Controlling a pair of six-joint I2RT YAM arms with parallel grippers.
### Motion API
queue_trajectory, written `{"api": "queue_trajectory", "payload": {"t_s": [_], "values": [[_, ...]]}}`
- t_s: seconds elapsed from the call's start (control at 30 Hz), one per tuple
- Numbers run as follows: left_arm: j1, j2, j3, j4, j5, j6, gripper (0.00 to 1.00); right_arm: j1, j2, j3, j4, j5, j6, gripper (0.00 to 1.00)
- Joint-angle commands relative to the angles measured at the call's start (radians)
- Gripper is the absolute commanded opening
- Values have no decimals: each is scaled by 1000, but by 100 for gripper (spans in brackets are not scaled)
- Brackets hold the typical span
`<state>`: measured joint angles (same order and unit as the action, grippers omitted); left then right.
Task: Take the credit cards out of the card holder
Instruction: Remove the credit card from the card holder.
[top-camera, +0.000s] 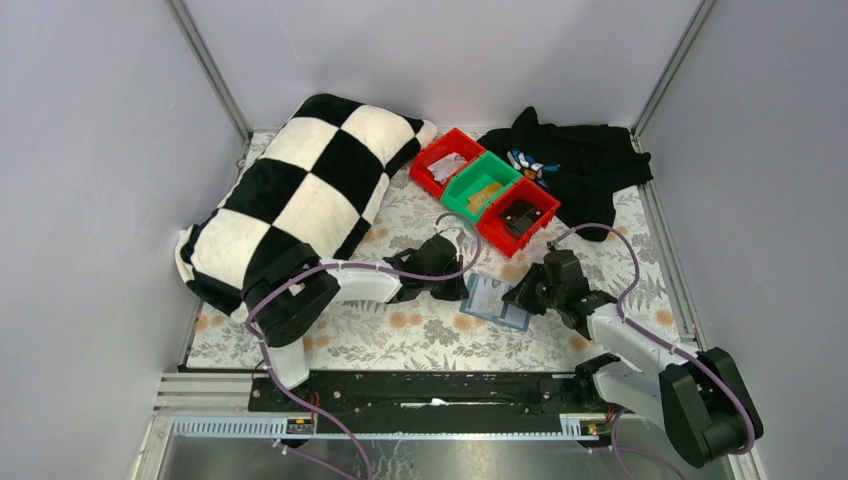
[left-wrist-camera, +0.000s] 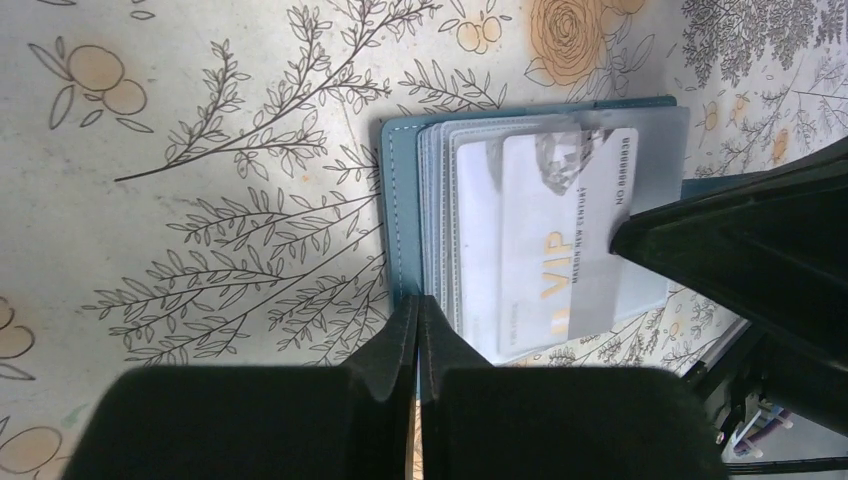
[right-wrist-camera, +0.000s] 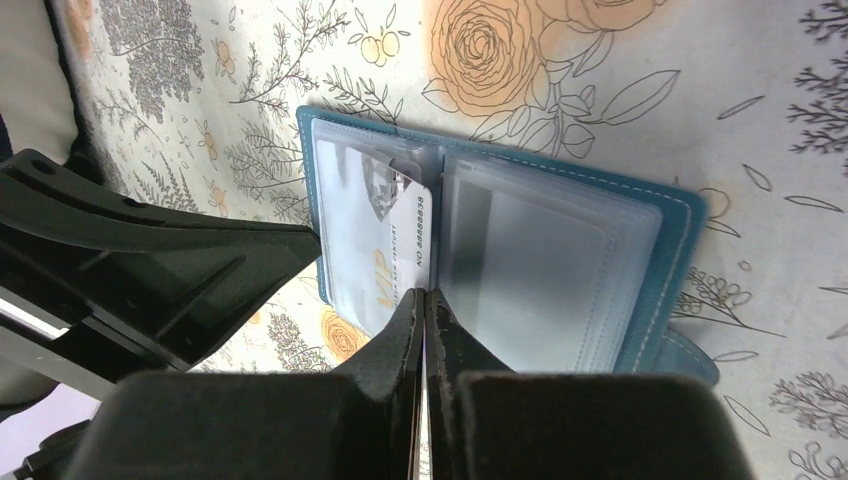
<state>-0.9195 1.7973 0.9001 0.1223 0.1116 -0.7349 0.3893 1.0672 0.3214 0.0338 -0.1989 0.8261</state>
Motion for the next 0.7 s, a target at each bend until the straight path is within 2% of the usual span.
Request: {"api": "queue_trajectory", "payload": {"t_s": [0.0, 0.5, 0.67], "values": [[-4, -27, -29, -74, -49, 22, 0, -29, -62, -3, -84, 38, -35, 0], [-5, -172, 38, -180, -61, 28, 0, -43, -186, -12, -127, 15, -44, 0], [-4, -158, 101, -212, -4, 29, 22, -43, -213, -5, -151, 23, -49, 0]]}}
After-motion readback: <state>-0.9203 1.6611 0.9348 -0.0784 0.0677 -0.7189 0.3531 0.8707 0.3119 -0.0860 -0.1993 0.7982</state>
